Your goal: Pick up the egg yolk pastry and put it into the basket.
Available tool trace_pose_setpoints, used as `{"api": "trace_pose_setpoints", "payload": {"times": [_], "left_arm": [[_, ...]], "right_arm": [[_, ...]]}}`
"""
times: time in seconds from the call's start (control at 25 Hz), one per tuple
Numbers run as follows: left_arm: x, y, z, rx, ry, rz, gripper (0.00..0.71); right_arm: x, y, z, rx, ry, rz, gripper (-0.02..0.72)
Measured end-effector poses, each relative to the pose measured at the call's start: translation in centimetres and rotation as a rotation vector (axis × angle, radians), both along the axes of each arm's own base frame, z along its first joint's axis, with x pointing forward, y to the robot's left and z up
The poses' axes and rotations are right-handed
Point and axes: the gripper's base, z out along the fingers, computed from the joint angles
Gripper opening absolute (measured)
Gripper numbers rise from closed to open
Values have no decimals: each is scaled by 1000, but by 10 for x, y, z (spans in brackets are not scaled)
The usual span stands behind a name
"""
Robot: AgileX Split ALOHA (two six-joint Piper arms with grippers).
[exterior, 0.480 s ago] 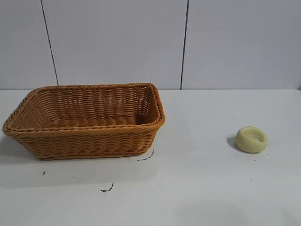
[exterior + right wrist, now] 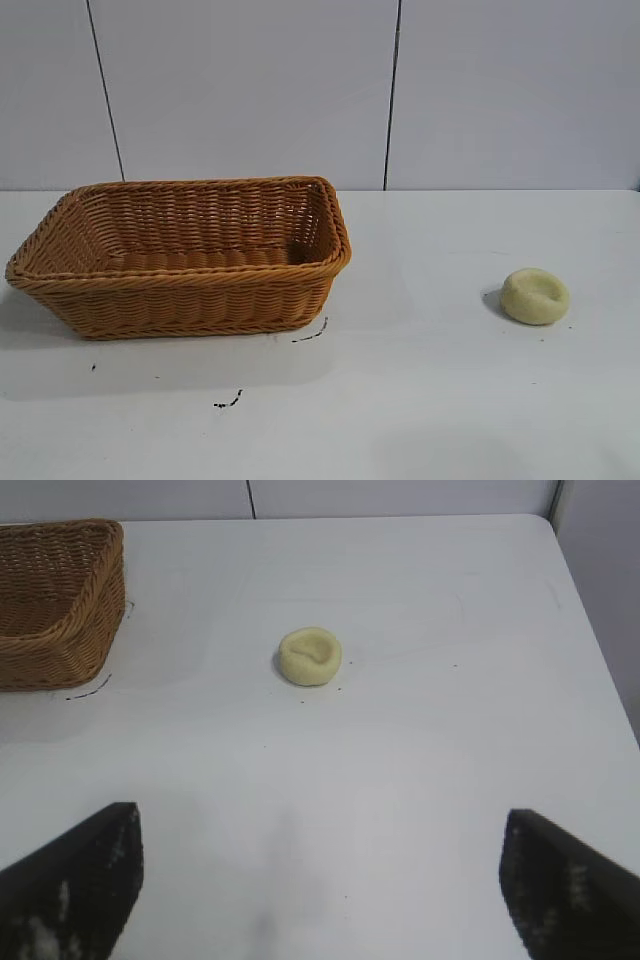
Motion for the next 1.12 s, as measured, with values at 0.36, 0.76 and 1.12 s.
{"api": "trace_pose_setpoints", "payload": {"times": [0.36, 0.76, 1.12], "left_arm": [[0, 0, 0, 0, 0, 0, 693], [0, 0, 0, 0, 0, 0, 693], [0, 0, 0, 0, 0, 0, 693]], "right_arm": [[47, 3, 28, 22, 221, 14, 696], [190, 6, 28, 21, 669, 8, 696], [309, 8, -18, 17, 885, 3, 696]]}}
